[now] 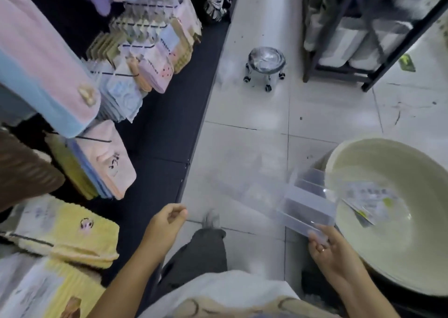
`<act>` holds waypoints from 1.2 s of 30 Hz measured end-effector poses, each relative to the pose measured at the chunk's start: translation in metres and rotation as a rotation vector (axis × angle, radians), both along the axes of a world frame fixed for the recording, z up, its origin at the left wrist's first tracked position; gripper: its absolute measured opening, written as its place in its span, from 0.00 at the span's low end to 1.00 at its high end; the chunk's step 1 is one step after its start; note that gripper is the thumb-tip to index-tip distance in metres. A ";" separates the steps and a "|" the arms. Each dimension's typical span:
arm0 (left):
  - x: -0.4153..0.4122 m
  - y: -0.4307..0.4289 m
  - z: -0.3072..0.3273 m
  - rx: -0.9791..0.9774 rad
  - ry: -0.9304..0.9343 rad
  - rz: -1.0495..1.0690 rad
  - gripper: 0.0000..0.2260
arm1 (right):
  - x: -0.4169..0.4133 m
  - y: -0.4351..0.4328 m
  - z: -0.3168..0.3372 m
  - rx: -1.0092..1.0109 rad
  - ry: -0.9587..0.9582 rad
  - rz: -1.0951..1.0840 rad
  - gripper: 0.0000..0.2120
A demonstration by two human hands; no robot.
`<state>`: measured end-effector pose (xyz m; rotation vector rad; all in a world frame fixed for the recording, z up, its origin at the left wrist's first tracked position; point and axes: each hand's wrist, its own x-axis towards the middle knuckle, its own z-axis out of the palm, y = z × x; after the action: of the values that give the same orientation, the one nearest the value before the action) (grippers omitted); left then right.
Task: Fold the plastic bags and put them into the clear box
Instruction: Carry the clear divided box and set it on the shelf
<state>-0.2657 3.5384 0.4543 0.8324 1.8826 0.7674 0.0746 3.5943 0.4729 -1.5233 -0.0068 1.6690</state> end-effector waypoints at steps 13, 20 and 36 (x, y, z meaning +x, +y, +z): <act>-0.061 0.455 0.015 0.039 0.081 -0.043 0.05 | -0.032 0.397 -0.007 -0.004 0.034 -0.111 0.05; -0.040 0.708 0.029 0.097 0.092 -0.162 0.08 | -0.015 0.603 -0.021 -0.016 0.002 -0.088 0.04; -0.039 1.001 -0.020 -0.075 -0.052 0.377 0.04 | -0.084 1.150 -0.004 0.074 -0.098 0.605 0.12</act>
<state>-0.3045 4.5398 0.4345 0.4087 2.0344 0.9291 -0.0092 4.7438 0.4690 -1.6422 -0.6299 2.0197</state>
